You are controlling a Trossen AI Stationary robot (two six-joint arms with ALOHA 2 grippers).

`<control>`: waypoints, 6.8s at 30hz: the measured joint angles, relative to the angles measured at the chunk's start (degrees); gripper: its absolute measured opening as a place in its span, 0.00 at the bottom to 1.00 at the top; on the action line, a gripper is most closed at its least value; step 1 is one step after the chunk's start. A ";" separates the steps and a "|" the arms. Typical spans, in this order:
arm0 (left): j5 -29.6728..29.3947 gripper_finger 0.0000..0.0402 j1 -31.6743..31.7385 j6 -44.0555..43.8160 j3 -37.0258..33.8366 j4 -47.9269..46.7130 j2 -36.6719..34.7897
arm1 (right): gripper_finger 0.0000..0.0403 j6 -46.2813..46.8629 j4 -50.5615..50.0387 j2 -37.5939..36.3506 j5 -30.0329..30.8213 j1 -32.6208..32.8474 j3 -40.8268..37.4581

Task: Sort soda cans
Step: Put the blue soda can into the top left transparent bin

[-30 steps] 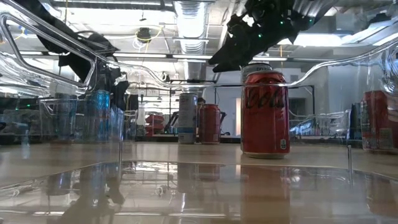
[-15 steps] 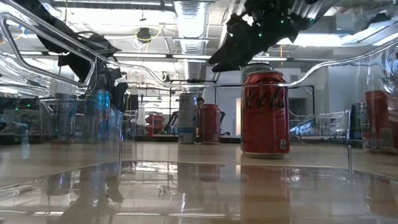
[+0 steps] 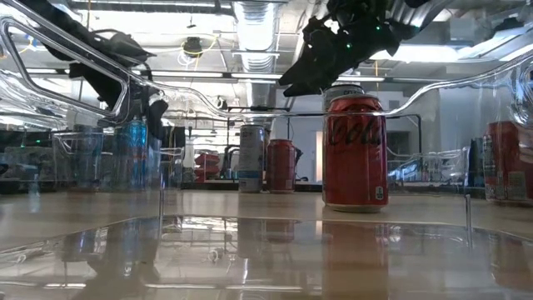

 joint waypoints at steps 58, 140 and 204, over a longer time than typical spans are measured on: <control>0.10 0.70 -0.02 -0.93 3.74 -9.52 -0.50 | 0.89 -0.47 -2.14 0.00 0.00 0.00 0.00; 8.73 0.70 -14.66 2.97 -1.99 -10.80 -39.88 | 0.01 3.07 -25.06 53.80 -4.73 -5.14 76.65; 2.52 0.70 -26.51 -0.03 1.84 -10.19 -17.11 | 0.13 9.05 -87.60 -3.20 9.44 -1.73 34.07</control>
